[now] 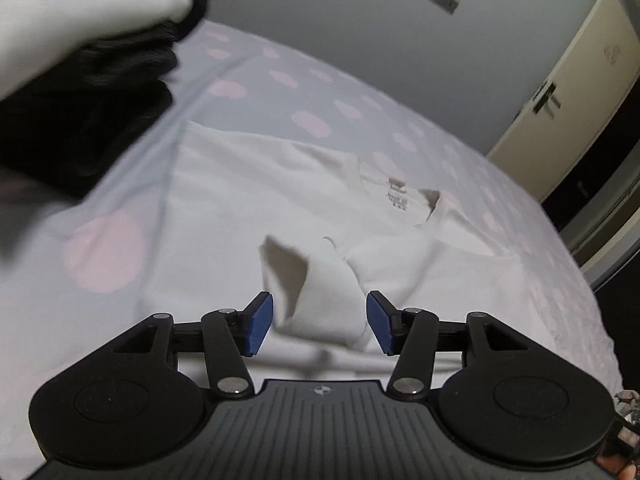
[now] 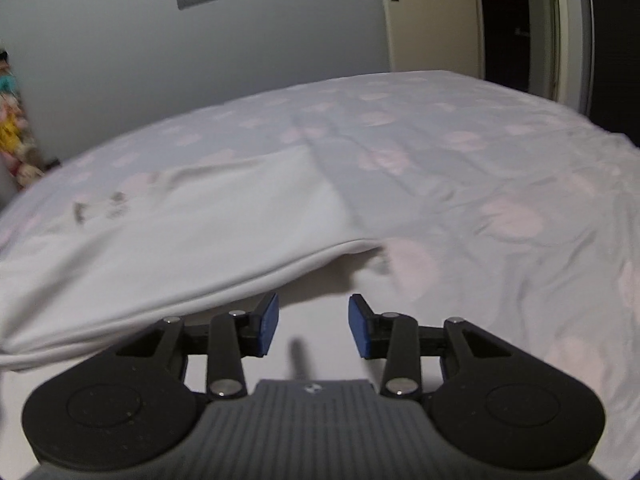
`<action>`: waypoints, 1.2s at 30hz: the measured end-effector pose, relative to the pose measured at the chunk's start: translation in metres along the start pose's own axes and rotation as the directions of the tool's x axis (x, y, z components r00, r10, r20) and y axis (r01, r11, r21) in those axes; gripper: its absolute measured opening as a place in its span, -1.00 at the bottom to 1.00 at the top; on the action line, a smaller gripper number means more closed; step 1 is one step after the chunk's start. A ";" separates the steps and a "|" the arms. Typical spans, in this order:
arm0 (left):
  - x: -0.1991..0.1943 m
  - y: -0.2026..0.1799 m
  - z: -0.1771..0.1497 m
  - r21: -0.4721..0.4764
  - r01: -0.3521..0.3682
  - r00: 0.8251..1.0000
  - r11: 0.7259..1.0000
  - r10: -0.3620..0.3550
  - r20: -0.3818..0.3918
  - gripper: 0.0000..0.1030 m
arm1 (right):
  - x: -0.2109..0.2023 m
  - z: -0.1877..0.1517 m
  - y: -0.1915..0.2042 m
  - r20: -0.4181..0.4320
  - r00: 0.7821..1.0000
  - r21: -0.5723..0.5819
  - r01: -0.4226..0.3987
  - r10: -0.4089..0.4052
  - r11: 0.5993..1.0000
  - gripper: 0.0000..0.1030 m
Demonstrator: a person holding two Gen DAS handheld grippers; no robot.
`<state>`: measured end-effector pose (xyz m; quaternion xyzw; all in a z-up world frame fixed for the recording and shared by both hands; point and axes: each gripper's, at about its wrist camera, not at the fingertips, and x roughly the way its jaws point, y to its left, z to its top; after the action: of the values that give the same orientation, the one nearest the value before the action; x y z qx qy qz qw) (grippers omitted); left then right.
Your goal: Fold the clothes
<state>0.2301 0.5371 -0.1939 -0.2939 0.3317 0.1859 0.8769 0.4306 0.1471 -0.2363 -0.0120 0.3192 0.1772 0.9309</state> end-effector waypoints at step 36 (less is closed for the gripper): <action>-0.093 -0.028 -0.029 0.473 -0.258 0.943 0.843 0.325 -0.066 -0.49 | -0.025 0.018 -0.044 0.017 0.998 0.104 -0.063 0.062 0.993 -0.60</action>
<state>0.1652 0.4854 -0.1360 -0.0377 0.4690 0.2123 0.8565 0.4380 0.1005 -0.2113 0.0478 0.3220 0.1894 0.9264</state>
